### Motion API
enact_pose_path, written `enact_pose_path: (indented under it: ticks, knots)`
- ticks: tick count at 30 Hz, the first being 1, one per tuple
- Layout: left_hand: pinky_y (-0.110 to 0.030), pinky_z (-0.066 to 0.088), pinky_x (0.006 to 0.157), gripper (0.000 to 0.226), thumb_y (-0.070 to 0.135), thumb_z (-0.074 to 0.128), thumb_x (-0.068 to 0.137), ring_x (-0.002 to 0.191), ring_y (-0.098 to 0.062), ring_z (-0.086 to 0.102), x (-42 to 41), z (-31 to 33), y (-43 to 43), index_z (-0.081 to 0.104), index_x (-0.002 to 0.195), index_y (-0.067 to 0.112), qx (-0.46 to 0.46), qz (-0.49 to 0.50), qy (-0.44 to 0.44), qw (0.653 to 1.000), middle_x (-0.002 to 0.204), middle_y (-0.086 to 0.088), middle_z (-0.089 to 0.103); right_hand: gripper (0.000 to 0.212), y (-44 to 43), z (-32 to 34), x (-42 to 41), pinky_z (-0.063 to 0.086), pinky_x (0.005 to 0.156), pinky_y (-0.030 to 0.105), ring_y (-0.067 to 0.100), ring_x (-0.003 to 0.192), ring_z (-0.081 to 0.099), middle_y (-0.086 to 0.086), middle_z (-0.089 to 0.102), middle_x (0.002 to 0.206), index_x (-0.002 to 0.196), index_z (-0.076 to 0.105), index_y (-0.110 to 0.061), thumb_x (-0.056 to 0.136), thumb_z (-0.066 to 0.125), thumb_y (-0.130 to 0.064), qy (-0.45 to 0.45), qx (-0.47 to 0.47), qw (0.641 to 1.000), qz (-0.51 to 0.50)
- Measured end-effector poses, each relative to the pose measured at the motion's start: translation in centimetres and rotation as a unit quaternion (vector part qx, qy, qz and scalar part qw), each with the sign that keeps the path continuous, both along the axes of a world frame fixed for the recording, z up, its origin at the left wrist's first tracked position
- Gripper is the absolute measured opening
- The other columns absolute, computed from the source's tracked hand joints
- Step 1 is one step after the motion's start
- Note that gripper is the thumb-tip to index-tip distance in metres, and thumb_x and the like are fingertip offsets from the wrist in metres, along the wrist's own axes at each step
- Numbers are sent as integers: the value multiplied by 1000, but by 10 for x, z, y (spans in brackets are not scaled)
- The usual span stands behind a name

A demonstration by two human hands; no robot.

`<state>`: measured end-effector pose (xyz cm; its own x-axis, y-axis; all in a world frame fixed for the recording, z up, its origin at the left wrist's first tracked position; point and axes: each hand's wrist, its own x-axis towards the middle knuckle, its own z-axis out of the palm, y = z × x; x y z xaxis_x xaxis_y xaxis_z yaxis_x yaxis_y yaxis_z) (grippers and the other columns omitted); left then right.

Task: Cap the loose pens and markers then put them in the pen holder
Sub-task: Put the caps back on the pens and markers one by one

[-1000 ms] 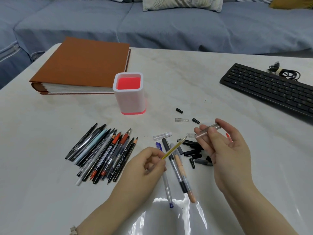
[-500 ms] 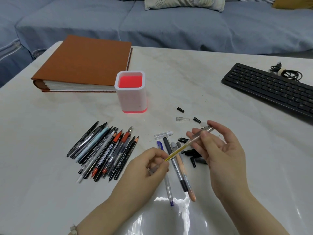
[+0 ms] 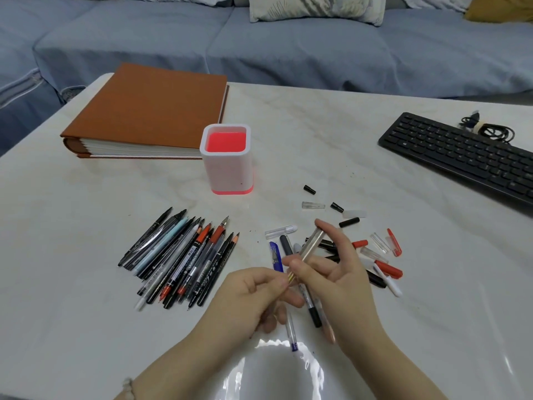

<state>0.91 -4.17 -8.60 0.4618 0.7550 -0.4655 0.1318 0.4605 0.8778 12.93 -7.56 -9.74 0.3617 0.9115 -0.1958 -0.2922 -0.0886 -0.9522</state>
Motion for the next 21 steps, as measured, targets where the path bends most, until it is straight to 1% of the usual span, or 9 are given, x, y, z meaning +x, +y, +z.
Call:
enact_pose_path:
  ticks: [1,3,4,5,8,12,14,17,21]
  knots:
    - [-23,48,50,22,16,46,92,45,-3,55,-6,-7,3,64,80,9,112,-25,84,990,60,4,66,55,0,-1,2,54,74,17,12,71,69,9,74,72,110,51,-39,75,66,1,-27,-4,1000,0]
    - [-26,49,68,24,29,45,91,68,-6,62,-23,-22,12,66,84,18,389,-78,309,864,77,7,68,58,2,-6,5,50,72,11,8,68,66,6,73,74,110,50,-46,78,66,-1,-107,-14,994,-9]
    - [-26,48,67,27,31,43,88,71,-12,63,-32,-30,17,66,85,17,457,-82,371,804,80,4,68,60,4,-9,7,49,71,9,7,65,61,7,70,72,113,47,-50,79,66,-3,-155,-24,988,-6]
    - [-27,48,63,28,29,42,84,69,-18,63,-40,-35,22,66,84,14,477,-81,399,779,79,1,68,63,6,-11,8,47,69,9,6,61,55,7,64,68,116,43,-52,80,65,-6,-202,-37,979,5]
    - [-31,49,53,11,19,59,75,64,-25,61,-51,-46,29,66,77,11,467,-66,447,760,74,-2,65,62,15,-21,7,43,68,10,3,60,46,-4,48,64,122,33,-52,83,62,-12,-317,-45,945,70]
    - [-31,42,41,7,10,71,67,56,-23,57,-50,-48,33,65,67,13,461,-93,491,733,66,0,60,32,28,-41,-10,36,84,13,3,77,41,-7,51,85,120,53,-28,88,54,-23,-479,-2,862,167]
    - [-29,39,37,15,9,78,60,51,-22,56,-47,-50,35,64,63,13,467,-102,503,720,59,-1,58,29,34,-55,-13,42,89,24,10,82,47,-1,60,88,104,65,-20,85,46,-31,-554,2,818,156]
    - [-25,32,33,24,6,83,50,44,-21,54,-42,-51,37,62,59,13,471,-109,511,710,51,-1,57,25,38,-67,-13,37,70,22,16,73,44,0,58,70,75,68,-20,79,46,-29,-645,39,753,124]
    - [-30,39,46,9,12,70,68,60,-23,57,-36,-50,36,64,74,10,429,-65,483,761,65,-2,60,22,30,-61,0,38,72,23,16,79,43,1,60,79,79,69,-19,80,48,-28,-636,60,758,133]
